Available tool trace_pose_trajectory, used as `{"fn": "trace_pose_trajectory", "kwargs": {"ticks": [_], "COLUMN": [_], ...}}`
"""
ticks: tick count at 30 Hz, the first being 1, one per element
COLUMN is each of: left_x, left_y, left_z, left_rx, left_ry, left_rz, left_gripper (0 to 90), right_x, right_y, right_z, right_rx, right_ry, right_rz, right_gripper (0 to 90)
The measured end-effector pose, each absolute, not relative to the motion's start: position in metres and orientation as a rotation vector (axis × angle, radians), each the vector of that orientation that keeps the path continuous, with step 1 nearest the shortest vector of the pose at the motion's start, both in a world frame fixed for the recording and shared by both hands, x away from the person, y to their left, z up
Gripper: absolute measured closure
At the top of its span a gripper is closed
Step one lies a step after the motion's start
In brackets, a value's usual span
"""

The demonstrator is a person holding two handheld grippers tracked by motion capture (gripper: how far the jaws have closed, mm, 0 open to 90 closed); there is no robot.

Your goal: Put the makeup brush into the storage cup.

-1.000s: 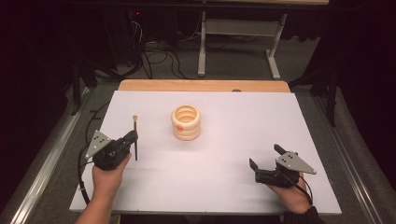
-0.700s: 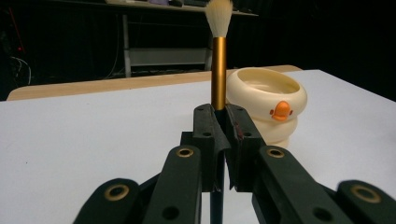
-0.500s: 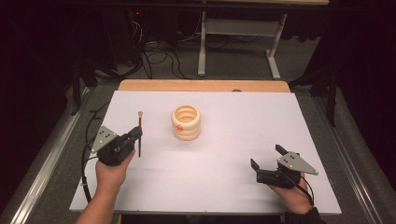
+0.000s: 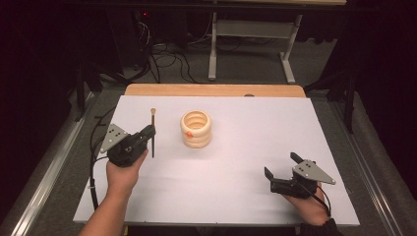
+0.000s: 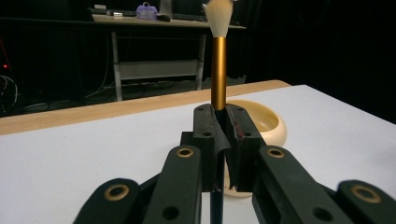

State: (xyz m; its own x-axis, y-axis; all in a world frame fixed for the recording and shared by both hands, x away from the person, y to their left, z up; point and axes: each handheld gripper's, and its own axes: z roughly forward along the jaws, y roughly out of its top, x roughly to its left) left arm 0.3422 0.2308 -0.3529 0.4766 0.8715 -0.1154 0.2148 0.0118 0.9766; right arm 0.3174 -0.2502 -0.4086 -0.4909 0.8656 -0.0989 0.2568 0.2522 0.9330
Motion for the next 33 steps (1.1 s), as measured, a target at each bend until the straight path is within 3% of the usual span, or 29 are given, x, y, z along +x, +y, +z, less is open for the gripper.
{"fn": "trace_pose_trajectory", "kwargs": {"ticks": [33], "left_x": [0.389], "left_y": [0.189], "left_z": [-0.326], "left_rx": [1.494], "left_ry": [0.954], "left_rz": [0.621], "left_gripper": [83.8], "right_x": [0.318], "right_y": [-0.251], "right_z": [-0.41], "right_rx": [1.028], "right_ry": [1.895], "right_rz": [1.244], "right_gripper": [1.3]}}
